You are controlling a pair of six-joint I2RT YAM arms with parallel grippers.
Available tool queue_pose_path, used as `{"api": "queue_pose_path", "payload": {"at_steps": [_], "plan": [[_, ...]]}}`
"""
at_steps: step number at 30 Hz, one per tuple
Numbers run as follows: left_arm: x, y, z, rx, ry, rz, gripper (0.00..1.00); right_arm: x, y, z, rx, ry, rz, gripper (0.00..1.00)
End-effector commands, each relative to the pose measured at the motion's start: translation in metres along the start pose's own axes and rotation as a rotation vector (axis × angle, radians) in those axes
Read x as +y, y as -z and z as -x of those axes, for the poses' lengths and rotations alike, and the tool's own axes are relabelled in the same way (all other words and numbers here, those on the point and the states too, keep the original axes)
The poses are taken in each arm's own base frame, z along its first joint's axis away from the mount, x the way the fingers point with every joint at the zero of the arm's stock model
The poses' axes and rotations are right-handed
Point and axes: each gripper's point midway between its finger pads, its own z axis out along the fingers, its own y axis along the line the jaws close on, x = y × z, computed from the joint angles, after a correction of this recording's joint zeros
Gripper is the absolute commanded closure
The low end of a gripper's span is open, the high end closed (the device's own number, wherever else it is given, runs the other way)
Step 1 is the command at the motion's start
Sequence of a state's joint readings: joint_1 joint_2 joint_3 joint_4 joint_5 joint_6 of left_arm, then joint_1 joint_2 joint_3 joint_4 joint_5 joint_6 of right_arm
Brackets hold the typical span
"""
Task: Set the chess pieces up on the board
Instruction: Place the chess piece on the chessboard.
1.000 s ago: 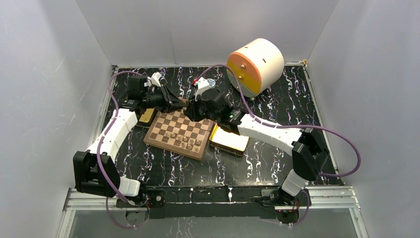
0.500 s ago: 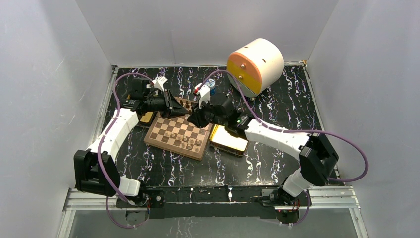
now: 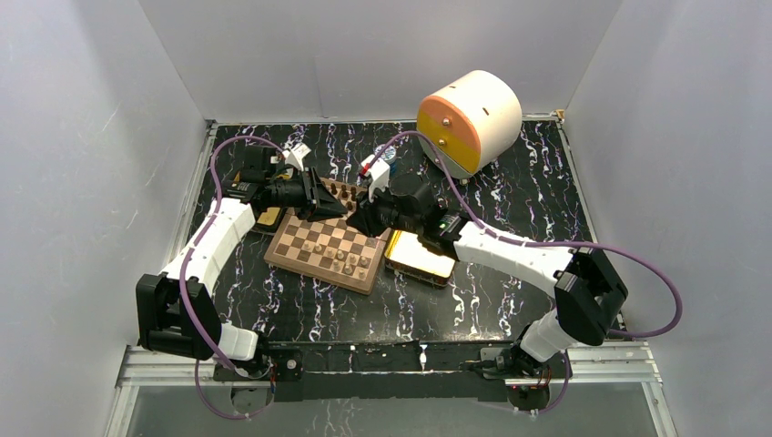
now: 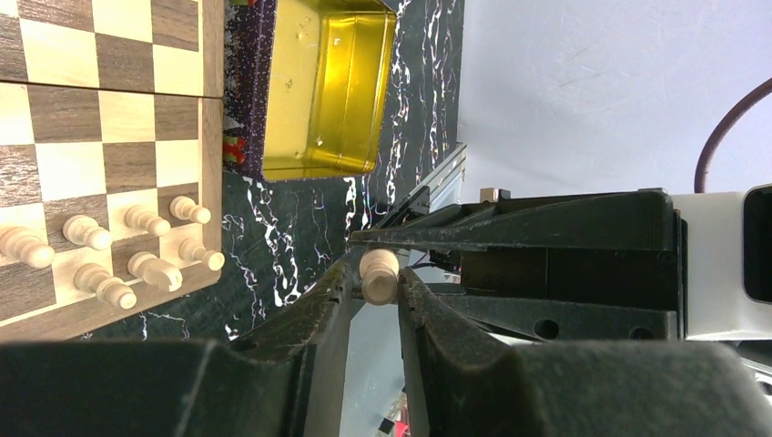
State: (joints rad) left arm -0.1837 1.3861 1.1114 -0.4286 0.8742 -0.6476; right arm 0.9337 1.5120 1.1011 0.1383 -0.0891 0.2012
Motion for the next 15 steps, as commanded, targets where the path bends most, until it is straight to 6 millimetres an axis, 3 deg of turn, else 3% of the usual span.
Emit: {"api": "queue_pose_path", "payload": {"at_steps": [1,11,15], "plan": [[-0.0093,0.0045,-0.0080,0.041,-0.001,-0.023,0.75,-0.0043,0.0127,0.0501,-0.164,0.036,-0.022,0.96],[-0.0055,0.0019,-0.0072,0.046,0.004,-0.014,0.76,0.0005,0.0122,0.0452,-0.151,0.039,0.009,0.96],[-0.0089,0.0023,-0.0040,0.039,0.001,-0.016,0.69,0.0037,0.0115,0.0438,-0.146,0.043,0.030,0.96]]}}
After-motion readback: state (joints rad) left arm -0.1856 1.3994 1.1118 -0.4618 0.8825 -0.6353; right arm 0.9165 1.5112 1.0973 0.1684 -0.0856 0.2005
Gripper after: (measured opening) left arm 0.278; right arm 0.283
